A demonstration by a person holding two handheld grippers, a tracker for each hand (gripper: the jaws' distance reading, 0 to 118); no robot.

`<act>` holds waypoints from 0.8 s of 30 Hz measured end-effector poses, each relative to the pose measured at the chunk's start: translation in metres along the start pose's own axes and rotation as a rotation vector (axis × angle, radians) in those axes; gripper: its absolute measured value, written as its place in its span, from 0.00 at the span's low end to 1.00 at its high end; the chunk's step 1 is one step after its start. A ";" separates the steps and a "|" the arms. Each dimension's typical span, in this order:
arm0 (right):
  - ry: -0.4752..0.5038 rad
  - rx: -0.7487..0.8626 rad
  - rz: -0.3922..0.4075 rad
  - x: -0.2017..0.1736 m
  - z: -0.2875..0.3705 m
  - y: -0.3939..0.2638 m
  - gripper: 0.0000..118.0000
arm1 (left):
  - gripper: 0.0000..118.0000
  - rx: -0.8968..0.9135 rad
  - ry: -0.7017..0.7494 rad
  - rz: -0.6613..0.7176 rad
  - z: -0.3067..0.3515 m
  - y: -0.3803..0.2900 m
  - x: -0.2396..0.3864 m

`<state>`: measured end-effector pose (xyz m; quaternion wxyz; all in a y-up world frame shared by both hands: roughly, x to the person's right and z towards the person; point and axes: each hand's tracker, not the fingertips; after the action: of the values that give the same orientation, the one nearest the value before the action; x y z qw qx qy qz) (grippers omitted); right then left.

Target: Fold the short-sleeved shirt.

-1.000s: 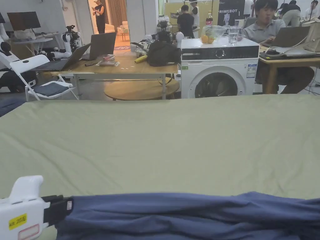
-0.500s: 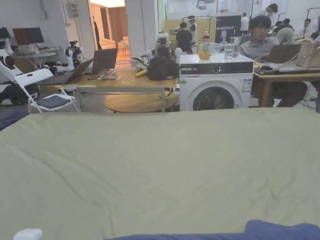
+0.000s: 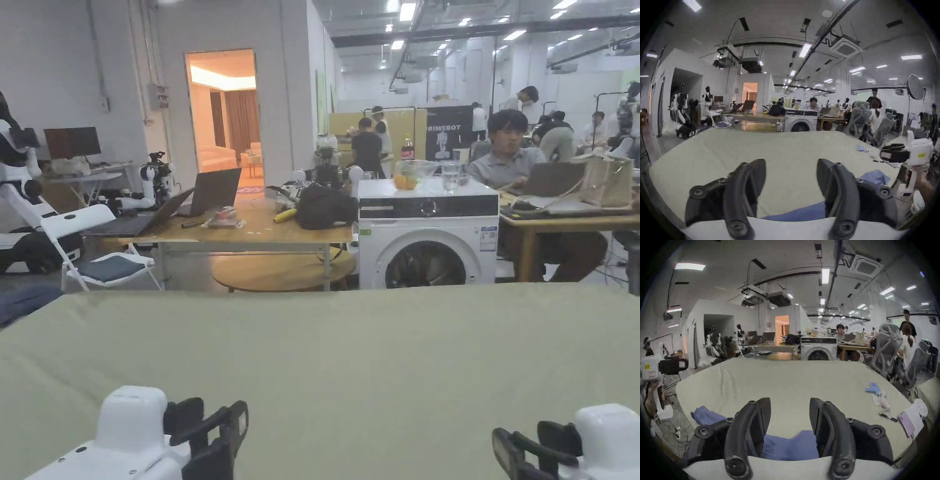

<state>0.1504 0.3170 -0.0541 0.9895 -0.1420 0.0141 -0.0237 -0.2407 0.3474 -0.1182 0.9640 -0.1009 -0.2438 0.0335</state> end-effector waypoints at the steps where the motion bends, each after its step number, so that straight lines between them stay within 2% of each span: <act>1: 0.007 0.000 -0.001 -0.006 -0.003 -0.004 0.42 | 0.41 -0.008 0.011 0.013 -0.001 -0.001 0.002; 2: 0.009 0.003 0.000 -0.011 -0.006 -0.007 0.36 | 0.28 -0.004 0.011 0.013 -0.002 -0.003 0.004; 4: 0.006 0.003 0.001 -0.019 -0.011 -0.015 0.10 | 0.00 -0.003 0.013 0.017 -0.001 -0.008 0.006; 6: 0.036 -0.018 -0.004 -0.023 -0.011 -0.023 0.02 | 0.00 -0.024 0.010 0.019 0.001 -0.011 0.004; 9: 0.034 -0.034 0.005 -0.028 -0.012 -0.032 0.00 | 0.00 -0.036 0.012 0.047 0.007 -0.014 -0.009; 12: 0.041 -0.049 0.000 -0.025 -0.009 -0.038 0.00 | 0.00 -0.071 -0.067 0.214 0.015 -0.023 -0.045; 13: 0.045 -0.048 -0.002 -0.024 -0.004 -0.039 0.00 | 0.05 -0.092 -0.117 0.290 0.018 -0.030 -0.064; 14: 0.051 -0.050 -0.003 -0.022 0.001 -0.041 0.00 | 0.25 -0.138 -0.140 0.374 0.020 -0.040 -0.084; 16: 0.060 -0.055 -0.003 -0.016 0.010 -0.046 0.00 | 0.85 -0.238 -0.056 0.448 0.025 -0.067 -0.118; 17: 0.065 -0.066 -0.004 -0.015 0.013 -0.048 0.00 | 0.88 -0.230 -0.015 0.483 0.030 -0.081 -0.131; 21: 0.084 -0.119 0.000 -0.007 0.021 -0.056 0.00 | 0.88 -0.284 0.025 0.733 0.024 -0.139 -0.179; 24: 0.086 -0.137 -0.009 -0.003 0.023 -0.060 0.00 | 0.88 -0.334 0.051 0.854 0.003 -0.176 -0.196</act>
<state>0.1459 0.2666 -0.0148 0.9758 -0.2085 0.0576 -0.0333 -0.4116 0.1535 -0.1696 0.8400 -0.3472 -0.1585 0.3857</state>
